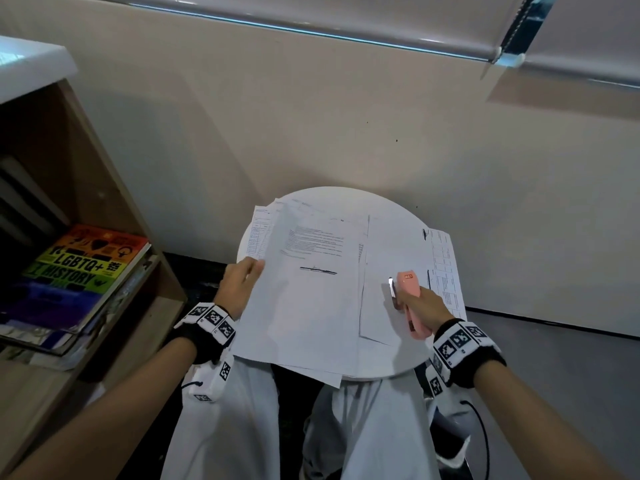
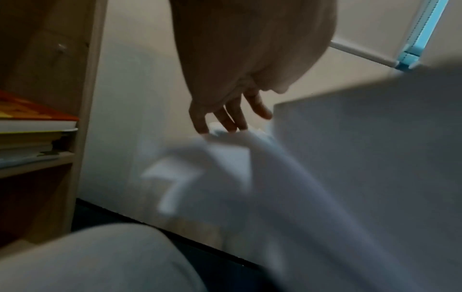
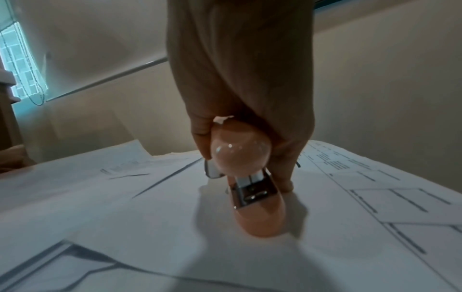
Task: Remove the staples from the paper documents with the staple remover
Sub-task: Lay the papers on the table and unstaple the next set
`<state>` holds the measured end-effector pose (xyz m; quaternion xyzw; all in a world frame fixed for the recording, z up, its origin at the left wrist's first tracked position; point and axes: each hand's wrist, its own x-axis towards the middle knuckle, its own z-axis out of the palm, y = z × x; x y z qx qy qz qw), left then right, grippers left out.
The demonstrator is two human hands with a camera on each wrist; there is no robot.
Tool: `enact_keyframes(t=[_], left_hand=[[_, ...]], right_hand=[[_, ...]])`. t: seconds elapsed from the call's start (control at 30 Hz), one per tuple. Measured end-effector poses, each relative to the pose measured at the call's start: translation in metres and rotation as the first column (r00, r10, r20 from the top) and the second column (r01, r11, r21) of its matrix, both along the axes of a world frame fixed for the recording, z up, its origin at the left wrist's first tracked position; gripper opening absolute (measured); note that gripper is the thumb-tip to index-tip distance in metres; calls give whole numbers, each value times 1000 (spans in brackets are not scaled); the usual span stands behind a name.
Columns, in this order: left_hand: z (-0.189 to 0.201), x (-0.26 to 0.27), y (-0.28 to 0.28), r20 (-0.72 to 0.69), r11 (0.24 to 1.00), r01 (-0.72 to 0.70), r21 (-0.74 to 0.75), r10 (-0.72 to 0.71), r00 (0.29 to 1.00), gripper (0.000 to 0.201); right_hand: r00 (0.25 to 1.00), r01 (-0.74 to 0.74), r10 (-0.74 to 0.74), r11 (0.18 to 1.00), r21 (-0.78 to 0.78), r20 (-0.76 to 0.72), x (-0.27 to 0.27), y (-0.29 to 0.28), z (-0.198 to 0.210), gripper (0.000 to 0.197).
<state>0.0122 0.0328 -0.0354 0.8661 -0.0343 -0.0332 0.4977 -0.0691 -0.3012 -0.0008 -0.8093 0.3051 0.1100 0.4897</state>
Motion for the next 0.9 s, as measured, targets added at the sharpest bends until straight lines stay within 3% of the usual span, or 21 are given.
enact_keyframes(t=[0.13,0.2,0.3,0.4,0.5,0.6,0.63,0.67,0.73,0.77,0.83,0.9], left_hand=[[-6,-2,-16,31,907,-3,422,-11,999,31],[-5,-1,-21,164,905,-42,424,-31,986,25],[4,-5,-25,346,995,-4,101,-32,938,15],[20,-13,-18,383,979,-3,-202,82,920,7],[29,-26,-3,240,881,-106,-461,239,941,28],[28,-46,1,27,728,-88,-680,145,989,57],[25,-52,-1,-8,740,-68,-669,84,996,62],[19,-57,-5,-16,807,-22,-591,16,1000,60],[3,-65,-13,-36,961,50,-274,-62,997,42],[-2,-69,-18,-77,991,54,-123,-64,995,38],[-9,-73,-27,-167,996,84,36,-77,983,46],[-9,-73,-34,-181,967,202,153,-173,968,55]], right_hand=[[1000,-3,3,1000,-8,6,-1,2,0,13],[1000,-8,8,1000,-24,8,-2,2,1,12],[1000,-4,4,1000,-22,8,-3,0,1,13],[1000,-19,19,999,-28,3,-3,-2,1,14],[1000,-11,11,1000,8,-8,-3,-5,3,18],[999,-5,6,1000,24,-39,-2,-11,1,24],[999,-6,7,1000,21,-46,-1,-13,1,28],[999,-9,10,1000,27,-50,0,-14,1,31],[999,0,4,998,67,-54,0,-15,4,28],[999,7,-3,996,86,-52,1,-16,6,23],[999,31,-25,993,113,-47,2,-18,7,16],[997,65,-61,991,121,-42,4,-19,7,15]])
